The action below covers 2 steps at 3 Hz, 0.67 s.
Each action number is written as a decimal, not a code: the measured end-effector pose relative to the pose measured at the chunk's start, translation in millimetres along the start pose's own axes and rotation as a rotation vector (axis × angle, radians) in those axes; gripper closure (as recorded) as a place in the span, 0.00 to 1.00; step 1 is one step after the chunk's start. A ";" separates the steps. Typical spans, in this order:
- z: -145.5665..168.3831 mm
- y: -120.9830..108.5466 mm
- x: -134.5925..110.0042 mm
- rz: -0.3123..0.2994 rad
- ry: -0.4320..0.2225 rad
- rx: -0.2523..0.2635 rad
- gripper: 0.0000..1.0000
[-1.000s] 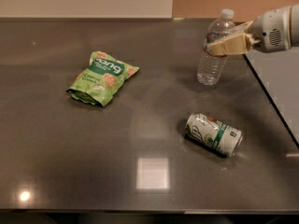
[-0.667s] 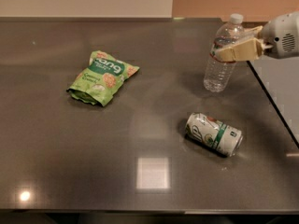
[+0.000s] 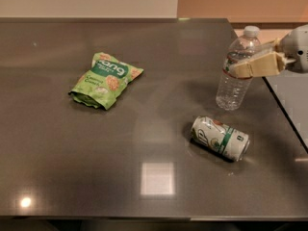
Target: Move water bottle near 7up can
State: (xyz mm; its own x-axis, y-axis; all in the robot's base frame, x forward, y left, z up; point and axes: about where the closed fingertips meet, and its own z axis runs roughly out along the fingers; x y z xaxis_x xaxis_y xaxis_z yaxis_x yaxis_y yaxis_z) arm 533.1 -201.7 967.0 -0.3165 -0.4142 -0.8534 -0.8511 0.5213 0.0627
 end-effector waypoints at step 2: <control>-6.5 25.4 15.2 -0.002 0.013 -0.014 1.00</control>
Offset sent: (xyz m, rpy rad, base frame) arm -0.0425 -0.0031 -0.0134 -0.0133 0.0012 0.0018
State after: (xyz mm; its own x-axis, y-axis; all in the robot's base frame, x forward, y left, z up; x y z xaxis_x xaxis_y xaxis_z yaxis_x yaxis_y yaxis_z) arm 503.9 -199.6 959.0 -0.3198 -0.4253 -0.8467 -0.8576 0.5098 0.0679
